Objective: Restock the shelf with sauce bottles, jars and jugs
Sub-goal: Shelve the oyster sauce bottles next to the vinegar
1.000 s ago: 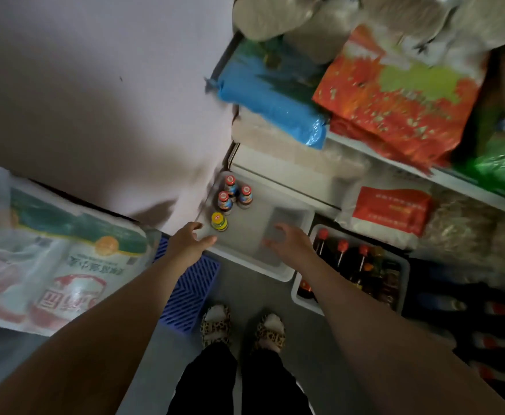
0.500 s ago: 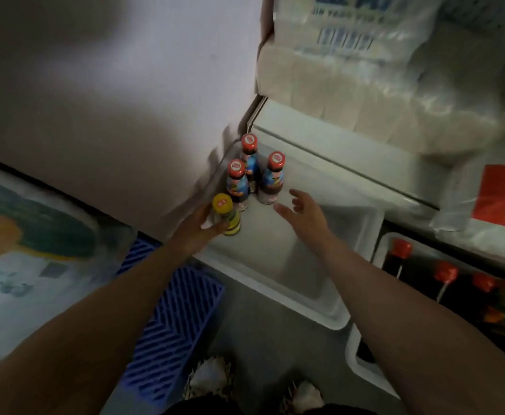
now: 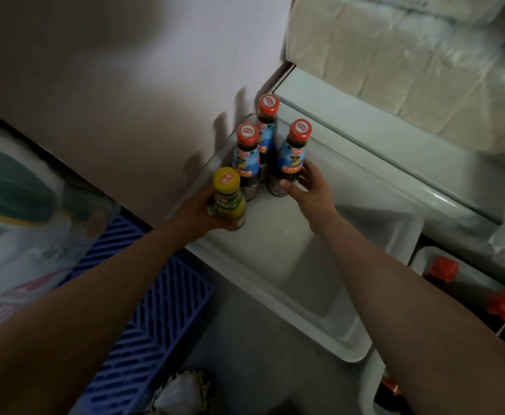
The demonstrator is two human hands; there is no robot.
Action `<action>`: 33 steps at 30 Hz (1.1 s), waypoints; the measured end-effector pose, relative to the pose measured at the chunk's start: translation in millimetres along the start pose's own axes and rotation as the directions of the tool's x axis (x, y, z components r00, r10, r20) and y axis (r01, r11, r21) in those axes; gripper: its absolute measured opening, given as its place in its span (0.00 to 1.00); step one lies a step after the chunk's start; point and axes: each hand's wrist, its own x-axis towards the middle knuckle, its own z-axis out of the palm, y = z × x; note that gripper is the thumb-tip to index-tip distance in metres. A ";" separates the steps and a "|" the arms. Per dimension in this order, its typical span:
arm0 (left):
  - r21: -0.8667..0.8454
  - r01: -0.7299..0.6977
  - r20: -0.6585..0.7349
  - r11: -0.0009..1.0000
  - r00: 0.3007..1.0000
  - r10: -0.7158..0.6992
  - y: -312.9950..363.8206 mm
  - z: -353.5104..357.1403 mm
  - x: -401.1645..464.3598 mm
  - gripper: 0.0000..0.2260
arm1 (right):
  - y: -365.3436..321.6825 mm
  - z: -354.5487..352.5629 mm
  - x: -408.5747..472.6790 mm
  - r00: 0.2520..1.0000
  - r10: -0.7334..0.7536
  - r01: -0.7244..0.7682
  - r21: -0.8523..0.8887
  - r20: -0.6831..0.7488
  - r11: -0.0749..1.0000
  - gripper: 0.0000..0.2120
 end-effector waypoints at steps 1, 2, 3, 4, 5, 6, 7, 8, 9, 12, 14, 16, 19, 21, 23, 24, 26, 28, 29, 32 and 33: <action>0.023 -0.020 -0.009 1.000 1.000 0.020 2.5 3.7 0.5 0.28 | 1.2 0.6 2.8 1.000 -0.004 0.004 0.009 -0.002 1.000 0.36; 0.047 -0.050 -0.006 0.998 0.999 0.050 3.9 6.3 1.0 0.27 | 2.1 1.3 5.5 1.000 -0.007 0.007 0.011 -0.003 1.000 0.36; 0.068 -0.071 0.008 0.995 0.997 0.070 3.6 7.9 1.7 0.27 | 2.1 2.0 8.0 1.000 -0.012 0.012 0.007 0.002 1.000 0.36; 0.063 -0.081 0.022 0.995 0.997 0.080 4.7 8.3 0.8 0.28 | 2.1 2.9 10.1 1.000 -0.017 0.017 -0.002 0.008 1.000 0.35; 0.061 -0.074 0.029 0.995 0.997 0.072 4.2 7.1 0.5 0.29 | 2.1 3.8 11.6 1.000 -0.020 0.020 -0.011 0.014 1.000 0.35; 0.051 -0.062 0.036 0.997 0.998 0.061 4.3 5.6 0.1 0.31 | 2.2 4.6 12.5 1.000 -0.021 0.022 -0.019 0.019 1.000 0.35; 0.050 -0.046 0.038 0.998 0.998 0.044 3.9 4.9 0.1 0.32 | 2.3 5.0 13.1 1.000 -0.021 0.021 -0.023 0.021 1.000 0.35; 0.061 -0.041 0.035 0.997 0.999 0.038 3.1 5.7 0.5 0.32 | 2.6 5.0 13.8 1.000 -0.021 0.021 -0.024 0.020 0.999 0.35; 0.078 -0.043 0.026 0.996 0.999 0.041 1.7 6.5 1.5 0.32 | 3.1 4.8 14.4 1.000 -0.021 0.022 -0.025 0.017 0.999 0.35; 0.079 -0.059 0.014 0.995 0.998 0.058 -3.2 7.6 4.8 0.31 | 6.4 3.7 15.4 0.999 -0.043 0.043 -0.029 0.006 0.999 0.31; 0.044 -0.045 0.016 0.998 0.999 0.045 -4.1 7.5 5.9 0.30 | 9.4 4.7 14.5 0.999 -0.052 0.052 -0.020 -0.004 0.998 0.28; 0.014 -0.045 0.030 0.999 0.999 0.044 -1.5 9.4 7.0 0.31 | 11.2 6.7 13.3 0.999 -0.039 0.040 0.007 -0.015 0.999 0.27; -0.071 -0.046 0.039 0.996 0.998 0.049 1.9 13.4 9.3 0.33 | 12.4 9.4 7.8 0.999 0.004 -0.003 0.035 -0.035 0.999 0.28; -0.105 0.000 0.048 0.994 0.999 0.005 5.1 14.8 5.4 0.34 | 8.4 9.3 -4.0 0.998 0.037 -0.035 0.042 -0.057 0.999 0.27; -0.113 0.091 0.074 0.989 0.994 -0.083 10.8 15.2 -0.8 0.37 | -2.2 4.7 -21.3 0.993 0.086 -0.081 0.069 -0.083 0.994 0.26; -0.100 0.129 0.075 0.987 0.990 -0.122 16.1 15.7 -6.2 0.38 | -9.2 0.3 -32.5 0.989 0.114 -0.107 0.086 -0.091 0.991 0.26; -0.104 0.186 0.073 0.977 0.981 -0.179 33.8 15.8 -20.4 0.37 | -27.3 -11.7 -58.0 0.980 0.170 -0.159 0.110 -0.105 0.981 0.26; -0.173 0.216 0.089 0.961 0.975 -0.203 60.3 15.4 -39.0 0.33 | -51.6 -25.0 -84.9 0.964 0.237 -0.220 0.142 -0.120 0.965 0.26; -0.201 0.229 0.089 0.952 0.973 -0.215 76.6 15.1 -49.6 0.29 | -66.0 -31.4 -98.9 0.954 0.271 -0.251 0.155 -0.128 0.956 0.25; -0.275 0.264 0.104 0.924 0.964 -0.245 130.2 14.6 -81.8 0.26 | -118.9 -48.6 -142.2 0.923 0.351 -0.326 0.164 -0.158 0.931 0.23; -0.300 0.268 0.122 0.915 0.963 -0.242 149.2 13.9 -92.1 0.27 | -137.9 -53.8 -156.0 0.915 0.368 -0.343 0.158 -0.167 0.926 0.22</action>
